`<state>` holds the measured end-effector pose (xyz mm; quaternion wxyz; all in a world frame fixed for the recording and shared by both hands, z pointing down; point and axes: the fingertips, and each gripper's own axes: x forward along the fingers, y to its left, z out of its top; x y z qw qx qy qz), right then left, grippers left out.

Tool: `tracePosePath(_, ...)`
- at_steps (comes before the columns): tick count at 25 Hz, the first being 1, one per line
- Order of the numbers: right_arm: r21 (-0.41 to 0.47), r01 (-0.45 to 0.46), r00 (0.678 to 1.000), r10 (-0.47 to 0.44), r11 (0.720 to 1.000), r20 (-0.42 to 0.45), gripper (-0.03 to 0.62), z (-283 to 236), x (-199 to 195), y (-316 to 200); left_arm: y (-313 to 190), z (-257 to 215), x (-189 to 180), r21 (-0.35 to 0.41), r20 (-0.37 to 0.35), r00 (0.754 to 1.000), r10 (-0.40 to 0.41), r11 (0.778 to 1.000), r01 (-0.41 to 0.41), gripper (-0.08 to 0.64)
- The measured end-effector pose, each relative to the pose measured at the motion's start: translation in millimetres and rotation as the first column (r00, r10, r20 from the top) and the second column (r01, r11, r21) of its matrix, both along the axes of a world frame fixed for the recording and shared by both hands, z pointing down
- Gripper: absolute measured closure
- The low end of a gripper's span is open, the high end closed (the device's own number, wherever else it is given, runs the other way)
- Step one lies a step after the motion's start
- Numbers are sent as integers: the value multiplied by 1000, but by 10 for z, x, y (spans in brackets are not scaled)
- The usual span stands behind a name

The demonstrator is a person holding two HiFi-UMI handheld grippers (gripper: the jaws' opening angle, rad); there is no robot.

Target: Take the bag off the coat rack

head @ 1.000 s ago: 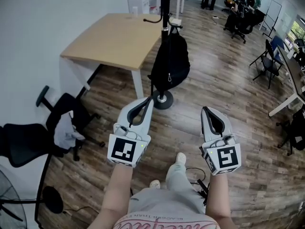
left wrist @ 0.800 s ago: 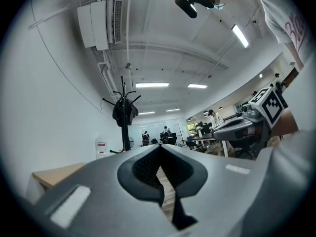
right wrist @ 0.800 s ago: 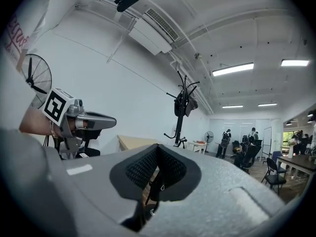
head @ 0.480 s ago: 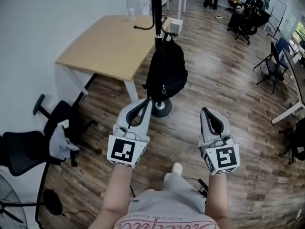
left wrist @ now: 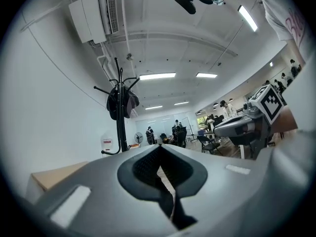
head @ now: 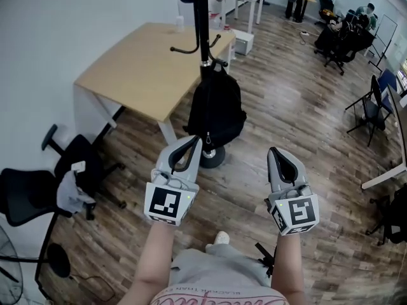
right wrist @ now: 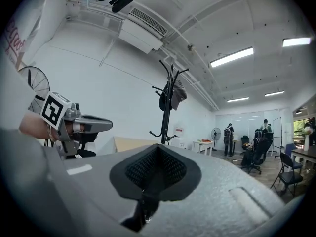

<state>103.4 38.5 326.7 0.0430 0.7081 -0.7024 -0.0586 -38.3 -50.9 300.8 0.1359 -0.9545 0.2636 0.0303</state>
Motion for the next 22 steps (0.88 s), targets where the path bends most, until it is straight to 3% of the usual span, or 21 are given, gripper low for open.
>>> tracePosePath(6,-1,47,999,-47,999,26,589,67,145,-134,-124,174,131,-47,12,998,-69,997,69,545)
tracePosePath(15,-41,73,997,-73,996,16,589,265,278,-313,-348,315,394,-74,6,997,-75,994,75,544)
tracePosePath(22,-32,76,997,-77,997,-5,589,217,492,-755,-798,342,552,-86,-10,996,-88,993,86,543)
